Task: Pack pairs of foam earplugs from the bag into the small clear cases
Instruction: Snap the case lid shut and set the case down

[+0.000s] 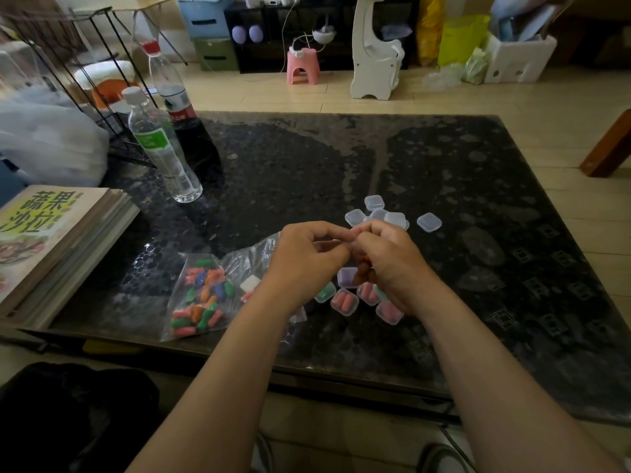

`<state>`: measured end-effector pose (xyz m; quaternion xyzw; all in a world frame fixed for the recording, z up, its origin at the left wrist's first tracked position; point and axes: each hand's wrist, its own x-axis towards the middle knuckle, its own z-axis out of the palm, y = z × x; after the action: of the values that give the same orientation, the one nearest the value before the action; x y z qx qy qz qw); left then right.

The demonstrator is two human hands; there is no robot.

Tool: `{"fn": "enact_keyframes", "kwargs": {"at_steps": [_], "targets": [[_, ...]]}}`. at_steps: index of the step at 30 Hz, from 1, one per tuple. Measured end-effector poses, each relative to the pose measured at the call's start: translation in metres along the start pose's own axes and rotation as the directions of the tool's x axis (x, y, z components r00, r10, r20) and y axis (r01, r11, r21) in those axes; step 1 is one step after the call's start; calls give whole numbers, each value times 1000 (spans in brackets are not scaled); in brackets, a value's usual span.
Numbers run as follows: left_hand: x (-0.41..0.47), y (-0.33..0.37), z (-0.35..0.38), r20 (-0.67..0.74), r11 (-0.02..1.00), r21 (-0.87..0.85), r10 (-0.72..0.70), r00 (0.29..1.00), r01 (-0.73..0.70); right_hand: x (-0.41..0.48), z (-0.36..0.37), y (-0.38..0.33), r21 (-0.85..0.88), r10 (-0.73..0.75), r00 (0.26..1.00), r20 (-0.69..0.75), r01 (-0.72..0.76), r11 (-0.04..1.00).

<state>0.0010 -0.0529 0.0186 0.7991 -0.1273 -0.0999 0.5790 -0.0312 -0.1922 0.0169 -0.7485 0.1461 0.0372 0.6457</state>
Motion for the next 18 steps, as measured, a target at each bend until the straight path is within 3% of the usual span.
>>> {"fn": "enact_keyframes", "kwargs": {"at_steps": [11,18], "targets": [[1,-5,2,-27,996,71,64,998,-62,-3,1,-2,19,-5,999,-32,6,1000],[4,1,0,-196,981,-191,-76,978,38,-8,6,-4,-17,-46,998,51,47,999]]}}
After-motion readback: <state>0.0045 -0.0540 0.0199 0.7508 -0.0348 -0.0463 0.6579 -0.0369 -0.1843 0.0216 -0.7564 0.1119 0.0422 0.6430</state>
